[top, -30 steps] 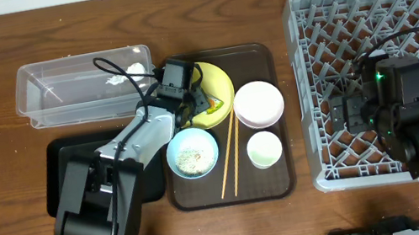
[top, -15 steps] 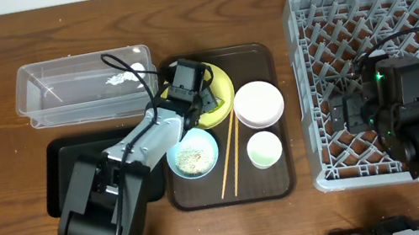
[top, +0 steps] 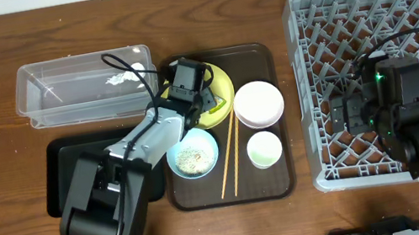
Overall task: Sort waste into correct bins and load items into the dishwasher rack
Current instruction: 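Lift the wrapper with the left gripper and drop it into the clear bin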
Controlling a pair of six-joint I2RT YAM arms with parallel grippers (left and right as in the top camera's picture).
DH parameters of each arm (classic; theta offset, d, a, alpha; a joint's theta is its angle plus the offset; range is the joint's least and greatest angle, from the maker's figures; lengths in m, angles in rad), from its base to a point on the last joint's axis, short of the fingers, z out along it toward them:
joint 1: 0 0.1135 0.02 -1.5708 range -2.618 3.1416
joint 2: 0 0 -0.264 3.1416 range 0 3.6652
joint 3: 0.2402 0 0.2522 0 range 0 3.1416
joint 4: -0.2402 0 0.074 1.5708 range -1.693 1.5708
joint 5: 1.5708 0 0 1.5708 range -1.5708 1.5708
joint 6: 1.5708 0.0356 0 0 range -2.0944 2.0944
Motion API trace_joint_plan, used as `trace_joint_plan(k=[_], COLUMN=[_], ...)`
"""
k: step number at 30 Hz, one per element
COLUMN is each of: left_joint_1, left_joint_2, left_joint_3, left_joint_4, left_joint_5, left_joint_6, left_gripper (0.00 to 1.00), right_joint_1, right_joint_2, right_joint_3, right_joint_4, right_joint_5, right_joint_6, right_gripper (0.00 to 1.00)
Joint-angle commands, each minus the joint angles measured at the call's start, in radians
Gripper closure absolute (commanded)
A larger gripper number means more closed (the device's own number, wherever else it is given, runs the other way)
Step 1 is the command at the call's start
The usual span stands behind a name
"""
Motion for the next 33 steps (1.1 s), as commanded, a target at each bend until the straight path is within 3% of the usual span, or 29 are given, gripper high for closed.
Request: trace_joint_plan(k=[1, 6, 11, 13, 24, 33], left_joint_1=[-0.001, -0.001, 0.0, 0.0, 0.024, 0.267], left_joint_2=[0.041, 0.071, 0.052, 0.032, -0.216, -0.321], left_joint_3=[0.009, 0.009, 0.009, 0.009, 0.009, 0.009], left_joint_4=[-0.004, -0.002, 0.003, 0.003, -0.012, -0.013], left_joint_5=[0.001, 0.037, 0.036, 0.029, 0.021, 0.002], left_joint_6=[-0.005, -0.004, -0.003, 0.01, 0.106, 0.028], left_gripper=[0.52, 0.53, 0.88, 0.94, 0.94, 0.94], right_joint_1=[-0.006, -0.006, -0.006, -0.006, -0.006, -0.006], right_joint_2=[-0.003, -0.003, -0.003, -0.004, -0.003, -0.003], right_joint_3=[0.019, 0.019, 0.019, 0.019, 0.019, 0.019], right_joint_4=[-0.004, -0.007, -0.008, -0.008, -0.011, -0.012], right_joint_5=[-0.003, -0.003, -0.003, -0.003, -0.003, -0.003], right_joint_6=[0.013, 0.013, 0.013, 0.013, 0.013, 0.013], right_gripper=[0.01, 0.01, 0.01, 0.01, 0.01, 0.01])
